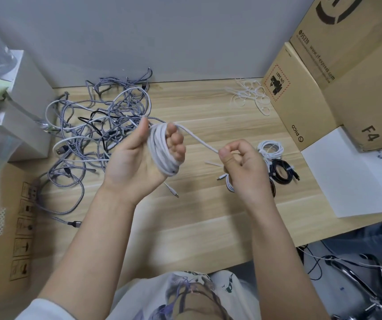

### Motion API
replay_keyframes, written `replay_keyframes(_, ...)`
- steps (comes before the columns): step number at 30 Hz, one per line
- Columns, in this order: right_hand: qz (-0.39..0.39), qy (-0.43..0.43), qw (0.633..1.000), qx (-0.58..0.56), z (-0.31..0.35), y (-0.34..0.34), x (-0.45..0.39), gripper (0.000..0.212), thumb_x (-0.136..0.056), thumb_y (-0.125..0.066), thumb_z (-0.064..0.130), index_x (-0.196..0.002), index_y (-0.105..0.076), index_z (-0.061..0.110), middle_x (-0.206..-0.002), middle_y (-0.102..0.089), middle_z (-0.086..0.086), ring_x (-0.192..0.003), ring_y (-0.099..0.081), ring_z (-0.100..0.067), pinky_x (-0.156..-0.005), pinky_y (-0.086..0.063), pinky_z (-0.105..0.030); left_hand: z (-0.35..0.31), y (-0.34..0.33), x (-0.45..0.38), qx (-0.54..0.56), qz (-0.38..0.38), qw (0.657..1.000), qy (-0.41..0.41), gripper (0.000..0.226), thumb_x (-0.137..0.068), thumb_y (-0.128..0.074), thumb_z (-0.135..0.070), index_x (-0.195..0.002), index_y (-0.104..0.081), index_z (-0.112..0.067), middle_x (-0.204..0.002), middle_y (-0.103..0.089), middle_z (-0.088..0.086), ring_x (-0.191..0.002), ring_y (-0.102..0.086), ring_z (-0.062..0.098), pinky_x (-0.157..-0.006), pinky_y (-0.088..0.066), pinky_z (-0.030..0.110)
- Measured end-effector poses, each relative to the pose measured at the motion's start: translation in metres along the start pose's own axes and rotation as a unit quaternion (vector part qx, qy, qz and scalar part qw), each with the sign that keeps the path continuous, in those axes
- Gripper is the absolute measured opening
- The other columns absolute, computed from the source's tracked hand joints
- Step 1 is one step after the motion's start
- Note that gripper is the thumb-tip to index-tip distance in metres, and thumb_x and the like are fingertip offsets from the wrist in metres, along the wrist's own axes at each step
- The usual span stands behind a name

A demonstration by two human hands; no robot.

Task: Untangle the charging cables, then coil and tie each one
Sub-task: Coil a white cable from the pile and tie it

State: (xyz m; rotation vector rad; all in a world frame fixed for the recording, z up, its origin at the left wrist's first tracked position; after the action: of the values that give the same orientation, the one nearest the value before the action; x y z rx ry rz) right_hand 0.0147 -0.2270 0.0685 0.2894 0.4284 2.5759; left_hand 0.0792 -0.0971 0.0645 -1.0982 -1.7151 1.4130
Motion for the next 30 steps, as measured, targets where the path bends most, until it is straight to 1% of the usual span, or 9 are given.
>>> replay_keyframes(4,0.097,0.053,0.973,0.205,0.007,-0.031,0.01,0.016,-0.091,-0.06,0.028,-0.076,-0.055,0.026,-0.054,-0.046,0.008,-0.059,-0.043,-0.015,-0.059,-0.036,-0.034,-0.016,0.002,0.0,-0.057,-0.059,0.992,-0.096,0.053,-0.096,-0.047,-0.031,-0.124,-0.05,0.014,-0.121,-0.059,0.024,-0.119,-0.054,0.036,-0.106,-0.039,0.039)
replay_keyframes(7,0.179,0.088,0.936,0.289,0.022,-0.055,0.023,0.01,-0.093,-0.055,0.027,-0.093,-0.063,0.02,-0.066,-0.054,0.009,-0.074,-0.049,-0.018,-0.069,-0.039,-0.034,-0.02,0.006,0.002,-0.143,-0.145,0.971,-0.125,0.067,-0.091,-0.036,-0.051,-0.117,-0.059,0.007,-0.114,-0.067,0.014,-0.112,-0.062,0.025,-0.095,-0.05,0.03)
replay_keyframes(11,0.204,0.19,0.886,0.37,0.051,-0.066,0.036,0.02,-0.096,-0.048,0.028,-0.099,-0.065,0.018,-0.098,-0.064,0.0,-0.095,-0.057,-0.026,-0.076,-0.042,-0.038,-0.013,0.015,0.002,-0.314,-0.223,0.918,-0.09,0.076,-0.089,-0.013,-0.061,-0.131,-0.037,-0.003,-0.105,-0.07,0.013,-0.103,-0.066,0.023,-0.091,-0.048,0.031)
replay_keyframes(15,0.173,0.238,0.923,0.249,0.074,-0.051,0.038,0.017,-0.087,-0.049,0.027,-0.086,-0.064,0.019,-0.069,-0.053,0.014,-0.072,-0.055,-0.02,-0.066,-0.046,-0.039,0.013,0.027,0.001,-0.356,-0.259,0.897,0.04,0.067,-0.08,-0.026,-0.072,-0.107,-0.055,-0.017,-0.109,-0.067,0.007,-0.088,-0.067,0.008,-0.083,-0.049,0.023)
replay_keyframes(17,0.161,0.224,0.937,0.216,0.072,-0.043,0.034,0.009,-0.085,-0.05,0.026,-0.086,-0.058,0.023,-0.06,-0.052,0.013,-0.063,-0.052,-0.018,-0.064,-0.047,-0.04,0.018,0.028,0.001,-0.419,-0.275,0.863,0.068,0.057,-0.084,-0.018,-0.064,-0.083,-0.051,-0.018,-0.085,-0.058,-0.004,-0.073,-0.059,0.004,-0.072,-0.046,0.017)
replay_keyframes(19,0.154,0.224,0.944,0.19,0.071,-0.038,0.033,0.004,-0.084,-0.053,0.025,-0.086,-0.05,0.028,-0.061,-0.058,0.009,-0.062,-0.056,-0.017,-0.064,-0.048,-0.041,0.021,0.025,0.004,-0.505,-0.244,0.825,0.061,0.054,-0.077,-0.008,-0.065,-0.071,-0.041,-0.022,-0.073,-0.045,-0.007,-0.066,-0.046,0.006,-0.073,-0.039,0.025)
replay_keyframes(22,0.122,0.184,0.97,0.1,0.068,-0.025,0.027,0.017,-0.086,-0.057,0.018,-0.083,-0.043,0.027,-0.054,-0.06,0.002,-0.049,-0.057,-0.017,-0.058,-0.047,-0.035,0.028,0.019,0.003,-0.531,-0.2,0.82,0.075,0.066,-0.067,-0.011,-0.075,-0.068,-0.048,-0.02,-0.056,-0.06,-0.014,-0.057,-0.058,0.004,-0.083,-0.041,0.03)
replay_keyframes(27,0.123,0.099,0.986,-0.049,0.06,-0.017,0.022,0.027,-0.085,-0.065,0.005,-0.082,-0.042,0.018,-0.048,-0.063,-0.005,-0.047,-0.065,-0.022,-0.048,-0.04,-0.023,0.024,-0.012,-0.005,-0.623,-0.156,0.764,0.065,0.075,-0.086,0.0,-0.065,-0.056,-0.053,-0.02,-0.049,-0.049,-0.002,-0.049,-0.042,0.006,-0.051,-0.033,0.015)
replay_keyframes(30,0.069,0.108,0.991,-0.038,0.06,-0.008,0.017,0.037,-0.071,-0.08,0.008,-0.073,-0.045,0.022,-0.043,-0.054,0.008,-0.04,-0.048,-0.007,-0.045,-0.036,-0.022,0.022,-0.019,-0.002,-0.637,-0.159,0.752,0.053,0.077,-0.087,-0.003,-0.065,-0.048,-0.049,-0.018,-0.047,-0.04,0.007,-0.048,-0.035,0.014,-0.049,-0.03,0.015)
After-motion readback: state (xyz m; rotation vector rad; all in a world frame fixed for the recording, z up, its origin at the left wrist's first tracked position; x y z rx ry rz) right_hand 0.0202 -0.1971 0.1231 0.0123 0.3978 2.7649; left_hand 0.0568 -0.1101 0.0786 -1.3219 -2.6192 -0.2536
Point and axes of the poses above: each hand's wrist, its own x-axis away from the middle knuckle, its own y-axis out of the back of the hand, z = x × y, the point moved 9 cm from there along -x, towards the middle knuckle
